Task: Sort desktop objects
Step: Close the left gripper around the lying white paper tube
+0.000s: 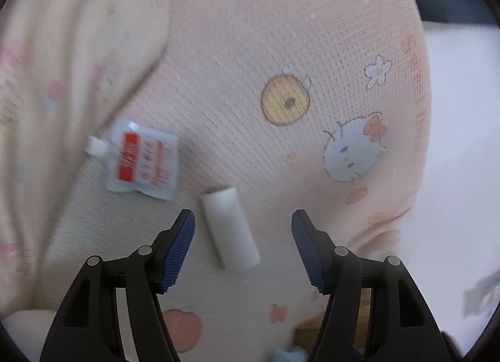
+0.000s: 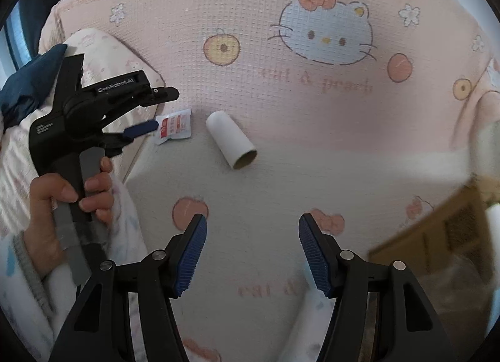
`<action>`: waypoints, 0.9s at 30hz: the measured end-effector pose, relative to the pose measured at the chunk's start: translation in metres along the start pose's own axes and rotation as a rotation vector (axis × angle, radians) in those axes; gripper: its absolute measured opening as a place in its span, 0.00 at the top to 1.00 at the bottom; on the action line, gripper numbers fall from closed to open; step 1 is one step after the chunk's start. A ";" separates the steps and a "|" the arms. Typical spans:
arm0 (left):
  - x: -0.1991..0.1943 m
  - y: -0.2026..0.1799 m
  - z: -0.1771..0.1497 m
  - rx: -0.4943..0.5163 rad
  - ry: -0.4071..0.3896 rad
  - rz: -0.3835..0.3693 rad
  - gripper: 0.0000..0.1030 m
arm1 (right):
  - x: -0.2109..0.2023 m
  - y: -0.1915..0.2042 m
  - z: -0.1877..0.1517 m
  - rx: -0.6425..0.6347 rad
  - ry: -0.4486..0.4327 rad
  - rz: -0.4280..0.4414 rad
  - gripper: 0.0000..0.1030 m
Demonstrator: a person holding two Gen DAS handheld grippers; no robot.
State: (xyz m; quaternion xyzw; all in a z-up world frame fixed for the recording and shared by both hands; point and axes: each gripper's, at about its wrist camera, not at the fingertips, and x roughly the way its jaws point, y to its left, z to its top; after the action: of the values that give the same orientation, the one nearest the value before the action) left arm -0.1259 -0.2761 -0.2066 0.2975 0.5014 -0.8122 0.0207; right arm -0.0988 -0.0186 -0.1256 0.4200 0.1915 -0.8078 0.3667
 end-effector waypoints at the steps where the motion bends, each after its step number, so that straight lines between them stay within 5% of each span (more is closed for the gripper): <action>1: 0.004 0.002 -0.001 -0.014 0.013 -0.016 0.32 | 0.007 0.000 0.005 -0.005 -0.004 -0.001 0.42; 9: 0.037 0.015 0.019 -0.105 0.059 -0.028 0.30 | 0.069 -0.011 0.033 0.097 0.034 0.063 0.38; 19: 0.084 0.000 0.041 -0.021 0.092 -0.021 0.31 | 0.122 -0.016 0.039 0.190 0.122 0.062 0.38; 27: 0.102 -0.005 0.034 0.045 0.153 0.104 0.50 | 0.140 -0.012 0.043 0.197 0.139 0.084 0.38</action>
State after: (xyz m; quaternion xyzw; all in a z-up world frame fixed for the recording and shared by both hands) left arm -0.2277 -0.2750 -0.2433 0.3849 0.4670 -0.7959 0.0179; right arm -0.1841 -0.0980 -0.2158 0.5168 0.1183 -0.7754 0.3430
